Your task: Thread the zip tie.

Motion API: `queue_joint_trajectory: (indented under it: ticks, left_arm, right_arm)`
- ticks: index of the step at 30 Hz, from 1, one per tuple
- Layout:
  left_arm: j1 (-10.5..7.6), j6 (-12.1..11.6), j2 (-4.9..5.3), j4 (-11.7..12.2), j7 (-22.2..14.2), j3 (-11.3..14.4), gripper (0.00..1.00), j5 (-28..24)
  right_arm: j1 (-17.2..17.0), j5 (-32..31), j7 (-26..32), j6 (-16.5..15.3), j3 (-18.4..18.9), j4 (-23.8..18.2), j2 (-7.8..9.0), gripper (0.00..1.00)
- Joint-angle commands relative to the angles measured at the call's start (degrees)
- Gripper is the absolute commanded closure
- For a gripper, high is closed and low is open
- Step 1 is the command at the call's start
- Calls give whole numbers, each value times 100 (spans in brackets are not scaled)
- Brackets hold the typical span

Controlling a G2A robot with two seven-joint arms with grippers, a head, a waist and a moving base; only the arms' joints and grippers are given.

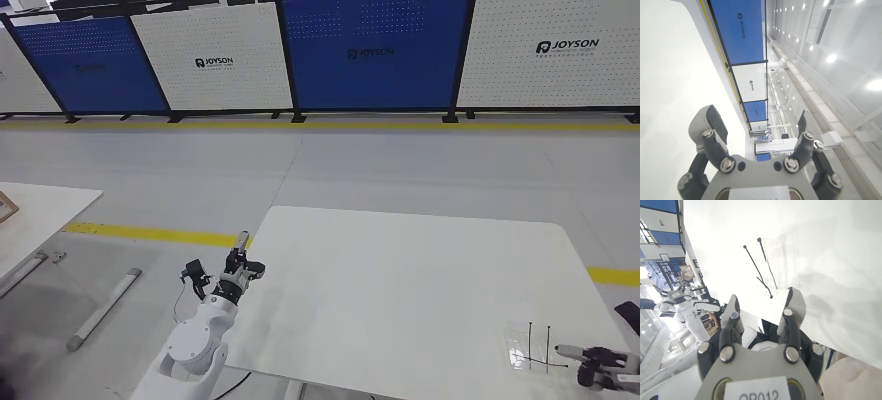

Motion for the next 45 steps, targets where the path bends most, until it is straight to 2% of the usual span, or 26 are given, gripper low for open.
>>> queue_joint_trajectory:
  ticks: [1, 4, 8, 15, 17, 21, 29, 30, 39, 45]
  left_arm:
    - [0, 0, 0, 0, 0, 0, 0, 0]
    - [0, 0, 0, 0, 0, 0, 0, 0]
    - [0, 0, 0, 0, 0, 0, 0, 0]
    - [0, 0, 0, 0, 0, 0, 0, 0]
    - [0, 0, 0, 0, 0, 0, 0, 0]
    - [0, 0, 0, 0, 0, 0, 0, 0]
    - [0, 0, 0, 0, 0, 0, 0, 0]
    - [0, 0, 0, 0, 0, 0, 0, 0]
    - [0, 0, 0, 0, 0, 0, 0, 0]
    - [0, 0, 0, 0, 0, 0, 0, 0]
  right_arm:
    - [44, -41, 15, 76, -48, 11, -1, 81]
    - [133, -122, 18, 188, -139, 29, -5, 76]
    - [199, -197, 18, 261, -205, 60, -6, 74]
    - [278, -349, 29, 384, -342, 42, -10, 75]
    - [303, -356, 31, 384, -364, 59, -12, 80]
    - [350, -392, 44, 384, -420, 85, -15, 80]
    - [472, -470, 64, 384, -535, 167, -25, 88]
    - [476, -470, 62, 384, -535, 170, -25, 98]
    - [355, -434, 33, 384, -385, 47, -8, 100]
    - [26, -245, -232, 384, -3, -186, 8, 100]
